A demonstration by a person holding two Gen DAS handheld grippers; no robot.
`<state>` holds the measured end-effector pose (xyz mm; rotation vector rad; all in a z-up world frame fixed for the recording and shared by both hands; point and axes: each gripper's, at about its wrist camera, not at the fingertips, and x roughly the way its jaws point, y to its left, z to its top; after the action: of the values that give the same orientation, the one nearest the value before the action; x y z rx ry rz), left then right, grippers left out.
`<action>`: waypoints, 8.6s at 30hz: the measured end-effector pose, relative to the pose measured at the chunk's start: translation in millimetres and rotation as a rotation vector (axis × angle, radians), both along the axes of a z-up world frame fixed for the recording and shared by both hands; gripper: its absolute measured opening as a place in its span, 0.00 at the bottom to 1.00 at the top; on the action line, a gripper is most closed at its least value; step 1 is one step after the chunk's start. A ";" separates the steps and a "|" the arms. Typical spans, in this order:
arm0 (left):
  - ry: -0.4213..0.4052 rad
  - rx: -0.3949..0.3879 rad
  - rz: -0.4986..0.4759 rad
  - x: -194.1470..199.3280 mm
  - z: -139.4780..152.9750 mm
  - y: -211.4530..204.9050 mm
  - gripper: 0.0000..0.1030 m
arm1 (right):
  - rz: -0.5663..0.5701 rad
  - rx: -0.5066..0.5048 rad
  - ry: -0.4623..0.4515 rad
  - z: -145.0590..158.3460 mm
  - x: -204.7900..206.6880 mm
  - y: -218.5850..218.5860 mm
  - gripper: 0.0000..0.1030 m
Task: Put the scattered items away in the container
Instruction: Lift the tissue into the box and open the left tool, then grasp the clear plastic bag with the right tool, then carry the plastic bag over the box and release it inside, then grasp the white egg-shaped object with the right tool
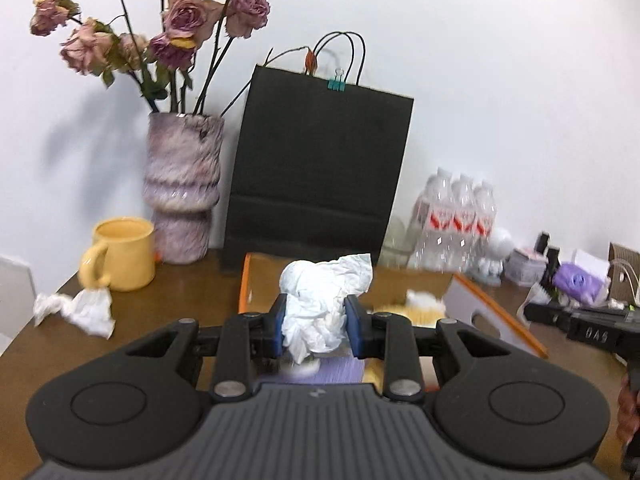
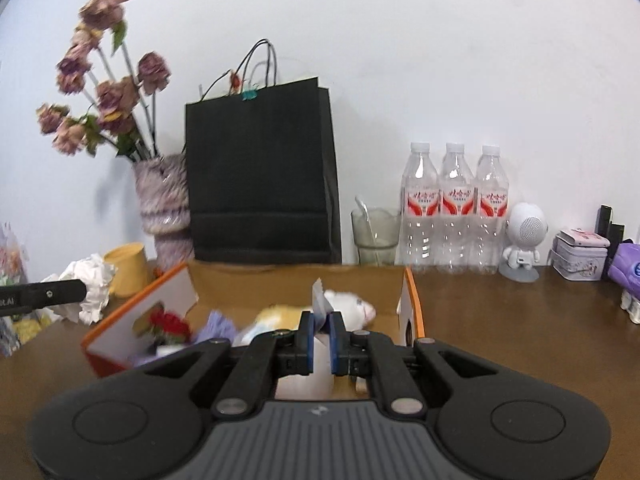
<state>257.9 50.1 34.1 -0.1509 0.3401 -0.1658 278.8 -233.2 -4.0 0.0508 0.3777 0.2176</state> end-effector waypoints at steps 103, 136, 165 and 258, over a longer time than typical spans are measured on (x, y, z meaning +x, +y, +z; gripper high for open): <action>0.244 0.133 -0.055 -26.1 -74.9 -58.8 0.73 | 0.083 0.069 0.224 -65.4 -36.0 -6.6 0.39; 0.230 0.155 -0.183 -19.4 -75.3 -90.5 0.16 | 0.124 0.064 0.196 -59.3 -40.5 -27.8 0.39; 0.100 0.065 -0.028 93.3 -36.0 -46.5 0.16 | 0.024 0.020 0.099 -23.7 90.7 -0.1 0.39; 0.264 0.053 0.207 -56.8 -79.1 62.2 1.00 | 0.183 -0.086 0.247 -83.0 -53.2 132.4 0.26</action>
<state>201.1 112.4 -45.0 -0.1552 0.5886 0.0688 225.6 -100.8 -87.0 -0.0425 0.6383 0.3770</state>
